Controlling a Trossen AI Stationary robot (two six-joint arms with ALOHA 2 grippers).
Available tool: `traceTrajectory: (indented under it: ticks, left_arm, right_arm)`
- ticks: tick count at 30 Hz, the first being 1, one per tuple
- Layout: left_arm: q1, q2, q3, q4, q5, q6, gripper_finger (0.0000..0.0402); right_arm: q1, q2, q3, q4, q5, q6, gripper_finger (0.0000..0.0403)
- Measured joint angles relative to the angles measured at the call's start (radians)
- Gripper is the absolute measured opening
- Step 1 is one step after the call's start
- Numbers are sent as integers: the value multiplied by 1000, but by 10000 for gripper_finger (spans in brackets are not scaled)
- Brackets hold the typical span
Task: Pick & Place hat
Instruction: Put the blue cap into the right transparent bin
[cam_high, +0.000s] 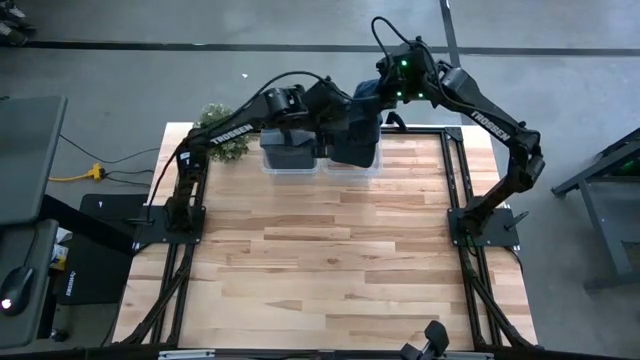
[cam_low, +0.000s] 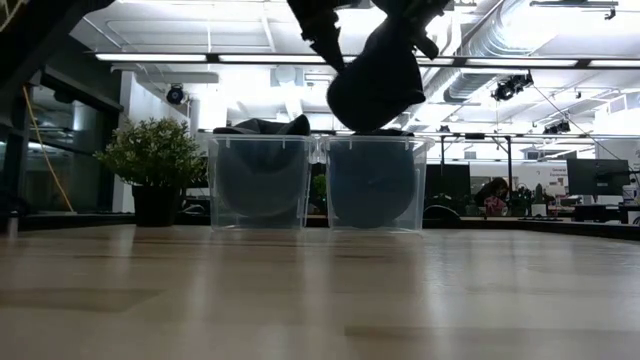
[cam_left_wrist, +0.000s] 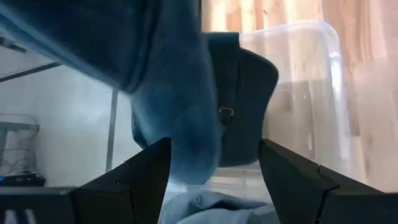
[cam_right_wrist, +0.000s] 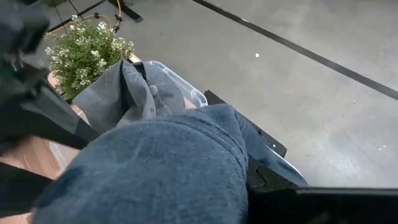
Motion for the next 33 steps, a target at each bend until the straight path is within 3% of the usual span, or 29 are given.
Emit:
traceTrajectory:
  ticks: [6, 17, 22, 27, 33]
  left_arm:
    - [-5, 26, 1, 50, -54, -21, 236]
    - [-5, 24, 2, 80, -62, -15, 236]
    - [-6, 24, 2, 88, -124, -11, 232]
    - [-5, 24, 2, 90, -132, -5, 192]
    - [-5, 23, 2, 93, -135, 20, 106]
  right_arm:
    - [-10, 0, 0, -9, -23, -15, 0]
    - [-14, 0, 0, -2, -78, -34, 0]
    - [-15, -4, 0, -4, -97, -43, 0]
    - [-16, -25, 0, -4, -108, -78, 0]
    - [-19, -52, 0, -13, -111, -104, 0]
